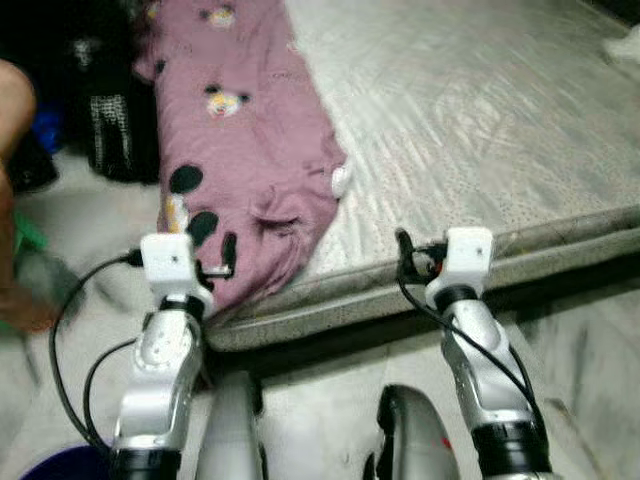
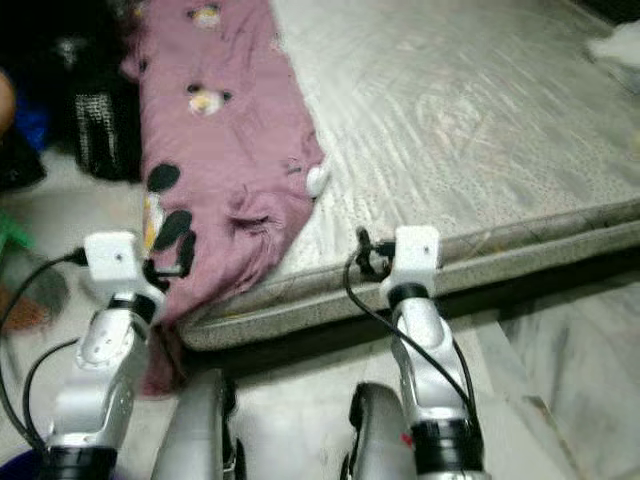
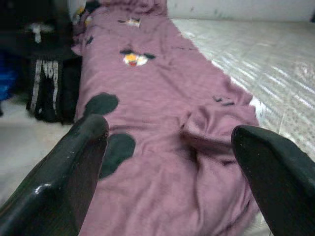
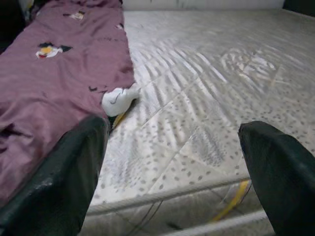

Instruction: Clean up the room

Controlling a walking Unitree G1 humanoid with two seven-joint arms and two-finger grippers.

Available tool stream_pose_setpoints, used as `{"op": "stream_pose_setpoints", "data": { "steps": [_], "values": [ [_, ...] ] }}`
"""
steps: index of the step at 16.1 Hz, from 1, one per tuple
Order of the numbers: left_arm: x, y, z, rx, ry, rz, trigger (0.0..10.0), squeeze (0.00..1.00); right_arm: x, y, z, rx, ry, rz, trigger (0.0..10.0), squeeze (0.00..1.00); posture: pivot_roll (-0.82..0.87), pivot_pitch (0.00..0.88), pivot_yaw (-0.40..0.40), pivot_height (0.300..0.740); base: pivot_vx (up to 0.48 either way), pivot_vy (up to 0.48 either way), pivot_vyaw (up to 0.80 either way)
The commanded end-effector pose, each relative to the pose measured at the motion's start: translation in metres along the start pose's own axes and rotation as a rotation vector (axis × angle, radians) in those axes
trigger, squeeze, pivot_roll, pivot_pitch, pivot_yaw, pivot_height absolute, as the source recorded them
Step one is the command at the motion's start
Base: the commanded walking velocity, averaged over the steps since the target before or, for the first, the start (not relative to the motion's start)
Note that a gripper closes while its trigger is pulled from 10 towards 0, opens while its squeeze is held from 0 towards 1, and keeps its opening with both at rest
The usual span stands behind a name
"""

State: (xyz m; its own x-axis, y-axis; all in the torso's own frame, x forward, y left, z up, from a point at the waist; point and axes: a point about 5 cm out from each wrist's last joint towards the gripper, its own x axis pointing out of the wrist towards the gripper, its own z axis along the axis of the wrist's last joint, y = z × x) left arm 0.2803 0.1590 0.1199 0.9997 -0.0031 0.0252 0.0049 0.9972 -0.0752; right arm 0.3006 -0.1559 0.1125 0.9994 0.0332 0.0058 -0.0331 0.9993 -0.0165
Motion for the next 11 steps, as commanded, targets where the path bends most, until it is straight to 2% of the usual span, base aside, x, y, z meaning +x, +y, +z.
{"op": "stream_pose_setpoints", "data": {
  "steps": [1, 2, 11],
  "values": [
    [-0.0018, -0.0029, -0.0035, -0.005, 0.018, -0.008, 10.0, 0.0, -0.002, -0.0043, -0.003, -0.003, 0.015, -0.01, 10.0, 0.0, 0.03, 0.118, 0.014, 0.574, 0.304, 0.0, 0.8],
    [-0.0017, -0.0031, -0.0036, -0.006, 0.019, -0.008, 10.0, 0.0, -0.0018, -0.005, -0.0035, 0.002, 0.018, -0.013, 10.0, 0.0, 0.03, 0.118, 0.014, 0.574, 0.304, 0.0, 0.59],
    [-0.0016, -0.0042, -0.0056, -0.019, 0.033, -0.013, 10.0, 0.0, -0.0017, -0.0068, -0.0041, 0.005, 0.023, -0.019, 10.0, 0.0, 0.03, 0.12, 0.012, 0.574, 0.315, 0.0, 0.0]
  ]
}}
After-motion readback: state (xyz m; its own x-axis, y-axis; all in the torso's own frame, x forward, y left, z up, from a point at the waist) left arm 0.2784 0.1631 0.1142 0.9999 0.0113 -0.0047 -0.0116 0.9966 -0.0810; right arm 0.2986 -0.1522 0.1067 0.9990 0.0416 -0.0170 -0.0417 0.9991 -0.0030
